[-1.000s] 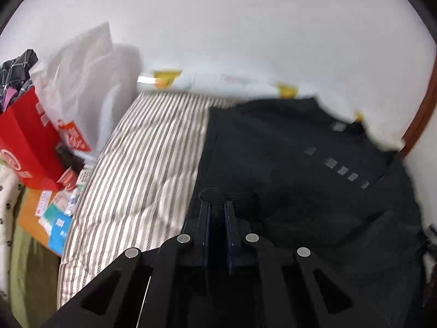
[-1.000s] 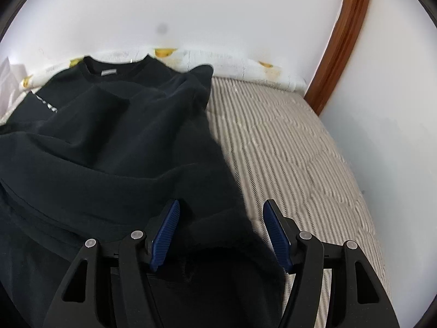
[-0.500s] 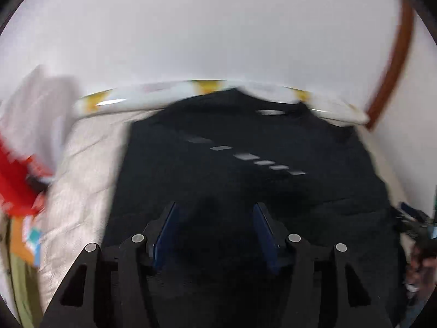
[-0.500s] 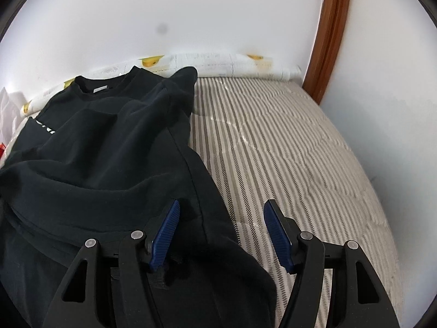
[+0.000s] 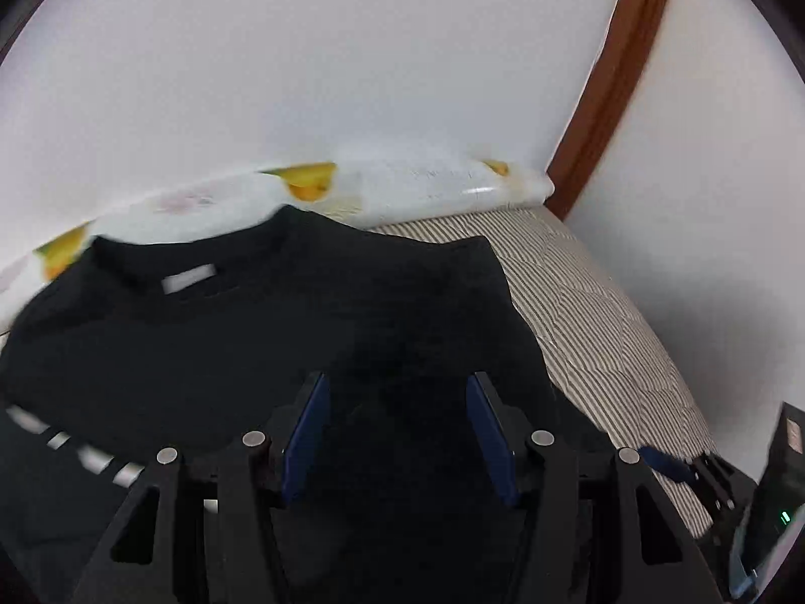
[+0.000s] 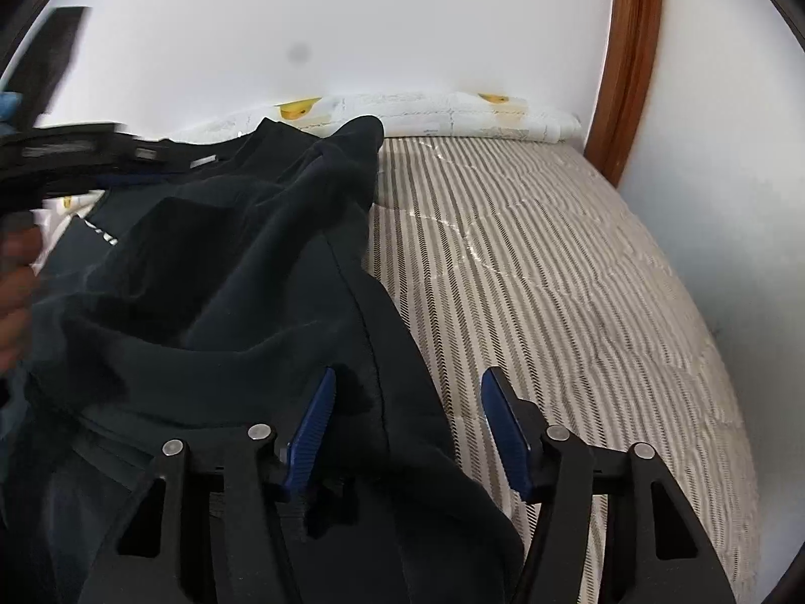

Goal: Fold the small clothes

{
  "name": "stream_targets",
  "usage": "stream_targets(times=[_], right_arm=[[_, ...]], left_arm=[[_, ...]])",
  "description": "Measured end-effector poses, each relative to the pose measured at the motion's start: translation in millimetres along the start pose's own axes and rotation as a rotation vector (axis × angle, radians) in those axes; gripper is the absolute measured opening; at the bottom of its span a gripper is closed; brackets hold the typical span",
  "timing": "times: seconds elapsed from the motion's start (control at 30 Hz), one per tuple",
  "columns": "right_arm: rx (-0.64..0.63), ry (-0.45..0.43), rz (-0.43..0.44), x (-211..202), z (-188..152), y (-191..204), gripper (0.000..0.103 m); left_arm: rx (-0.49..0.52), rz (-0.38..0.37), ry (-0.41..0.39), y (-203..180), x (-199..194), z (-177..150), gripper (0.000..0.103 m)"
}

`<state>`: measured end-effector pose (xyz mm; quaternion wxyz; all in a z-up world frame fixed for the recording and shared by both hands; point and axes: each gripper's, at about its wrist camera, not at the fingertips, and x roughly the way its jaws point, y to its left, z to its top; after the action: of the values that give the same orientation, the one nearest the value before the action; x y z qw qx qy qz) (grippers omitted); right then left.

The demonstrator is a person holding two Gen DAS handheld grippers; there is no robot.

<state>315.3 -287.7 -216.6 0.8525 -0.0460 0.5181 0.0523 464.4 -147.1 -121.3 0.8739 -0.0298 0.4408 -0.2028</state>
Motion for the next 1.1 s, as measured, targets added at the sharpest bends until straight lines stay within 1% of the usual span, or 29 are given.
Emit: stream_targets(times=[0.1, 0.2, 0.3, 0.37, 0.4, 0.43, 0.47, 0.5, 0.53, 0.6, 0.67, 0.7, 0.73, 0.77, 0.8, 0.83, 0.87, 0.93, 0.97, 1.0, 1.03, 1.1], right_arm=[[-0.005, 0.001, 0.023, 2, 1, -3, 0.054], [-0.013, 0.011, 0.046, 4, 2, -4, 0.051], [-0.024, 0.022, 0.066, 9, 3, -5, 0.049], [-0.028, 0.031, 0.087, 12, 4, -6, 0.044], [-0.027, 0.036, 0.110, 14, 4, -6, 0.039], [-0.030, 0.033, 0.124, 14, 4, -5, 0.032], [-0.036, 0.028, 0.132, 14, 3, -3, 0.028], [-0.048, 0.019, 0.133, 13, 3, -1, 0.021], [-0.056, 0.010, 0.133, 10, 3, -1, 0.012], [-0.047, -0.018, 0.137, 1, 3, -7, 0.009], [0.003, -0.054, 0.148, -12, 3, -21, 0.006], [0.036, -0.061, 0.142, -15, 2, -30, 0.005], [0.048, -0.055, 0.136, -14, 1, -35, 0.004], [0.051, -0.030, 0.113, -7, -2, -39, 0.004], [0.058, -0.006, 0.066, 0, -4, -41, 0.000], [0.060, 0.025, -0.002, 7, -6, -43, 0.000], [0.059, 0.063, -0.042, 15, -10, -49, 0.000], [0.097, 0.039, -0.003, 3, -11, -56, 0.000], [0.101, 0.025, 0.000, -3, -10, -58, 0.000], [0.100, -0.009, -0.005, -14, -8, -58, 0.001], [0.095, -0.038, -0.001, -24, -6, -55, 0.003], [0.078, -0.064, 0.034, -33, -1, -49, 0.003]], left_arm=[[0.018, -0.019, 0.045, -4, 32, 10, 0.053], [0.030, -0.035, 0.069, -9, 56, 18, 0.052], [0.041, -0.074, 0.098, -12, 73, 22, 0.052], [0.061, -0.084, 0.093, -17, 81, 23, 0.052], [0.068, -0.093, 0.097, -20, 84, 23, 0.048], [0.075, -0.111, 0.115, -23, 88, 23, 0.029], [0.086, -0.149, 0.146, -28, 93, 22, 0.019], [0.098, -0.149, 0.142, -32, 94, 21, 0.009], [0.117, -0.135, 0.118, -37, 91, 21, 0.007], [0.136, -0.111, 0.073, -43, 86, 24, 0.006], [0.101, -0.084, 0.029, -39, 78, 30, 0.006], [0.073, -0.085, 0.008, -37, 75, 35, 0.006], [0.064, -0.086, 0.004, -36, 75, 38, 0.006], [0.063, -0.085, 0.012, -38, 78, 41, 0.006], [0.069, -0.069, 0.019, -40, 81, 41, 0.006], [0.078, -0.043, 0.020, -42, 83, 40, 0.006], [0.084, -0.019, 0.019, -44, 86, 38, 0.006], [0.075, -0.005, 0.035, -44, 88, 34, 0.008], [0.070, 0.003, 0.061, -44, 90, 33, 0.009], [0.067, 0.004, 0.070, -44, 90, 32, 0.009], [0.067, 0.004, 0.068, -44, 88, 31, 0.011], [0.085, 0.014, 0.063, -45, 78, 27, 0.015]])
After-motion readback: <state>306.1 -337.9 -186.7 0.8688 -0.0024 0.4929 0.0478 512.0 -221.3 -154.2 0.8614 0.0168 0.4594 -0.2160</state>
